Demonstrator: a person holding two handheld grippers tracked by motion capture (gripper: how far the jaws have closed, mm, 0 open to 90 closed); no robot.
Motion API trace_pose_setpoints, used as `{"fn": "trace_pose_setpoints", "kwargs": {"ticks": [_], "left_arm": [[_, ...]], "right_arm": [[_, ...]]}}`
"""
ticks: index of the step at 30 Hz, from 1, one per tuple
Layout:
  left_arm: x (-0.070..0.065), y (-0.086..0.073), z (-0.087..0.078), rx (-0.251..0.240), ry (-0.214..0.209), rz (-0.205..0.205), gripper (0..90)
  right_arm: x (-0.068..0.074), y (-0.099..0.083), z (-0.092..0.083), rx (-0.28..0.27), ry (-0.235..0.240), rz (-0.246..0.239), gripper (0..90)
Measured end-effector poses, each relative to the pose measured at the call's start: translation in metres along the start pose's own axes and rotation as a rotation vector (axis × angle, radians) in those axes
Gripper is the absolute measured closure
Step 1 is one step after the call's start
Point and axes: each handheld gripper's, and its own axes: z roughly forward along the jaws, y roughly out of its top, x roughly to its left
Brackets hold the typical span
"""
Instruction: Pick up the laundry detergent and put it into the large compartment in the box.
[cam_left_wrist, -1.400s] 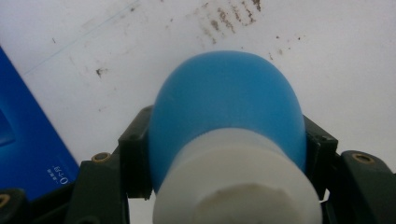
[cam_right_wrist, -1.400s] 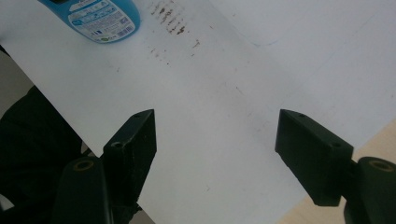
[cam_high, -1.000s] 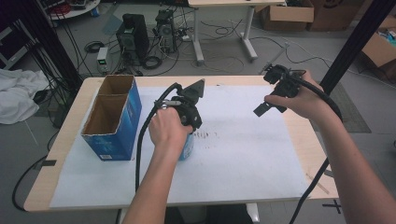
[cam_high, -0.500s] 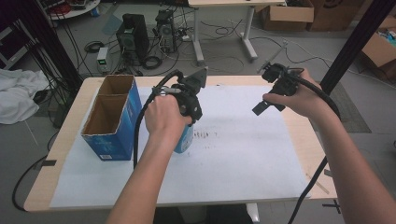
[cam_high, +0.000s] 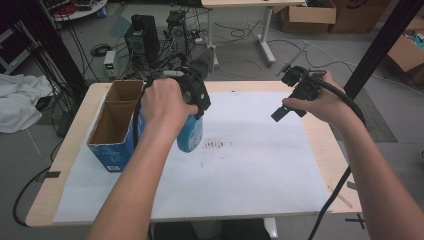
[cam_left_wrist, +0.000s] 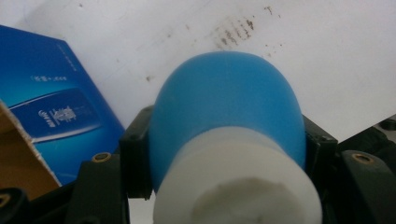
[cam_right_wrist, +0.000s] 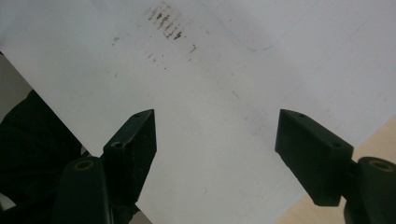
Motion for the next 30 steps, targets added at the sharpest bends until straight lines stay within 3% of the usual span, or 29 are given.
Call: {"fn": "trace_pose_setpoints", "kwargs": {"ticks": [5,15,26,30], "left_arm": [[0.012,-0.001,-0.014,-0.008,0.0,-0.024,38.1],[0.05,-0.011,-0.035,-0.029,-0.019,-0.126,38.1],[0.096,-0.033,-0.056,-0.067,0.009,-0.251,38.1],[0.113,-0.043,-0.064,-0.067,0.028,-0.274,38.1]], "right_arm": [[-0.002,0.0,-0.002,-0.005,-0.002,0.002,29.2],[-0.008,-0.001,-0.001,0.001,-0.001,0.005,29.2],[-0.014,-0.004,0.001,0.009,-0.004,0.023,29.2],[-0.016,-0.004,0.002,0.01,-0.003,0.025,29.2]]}}
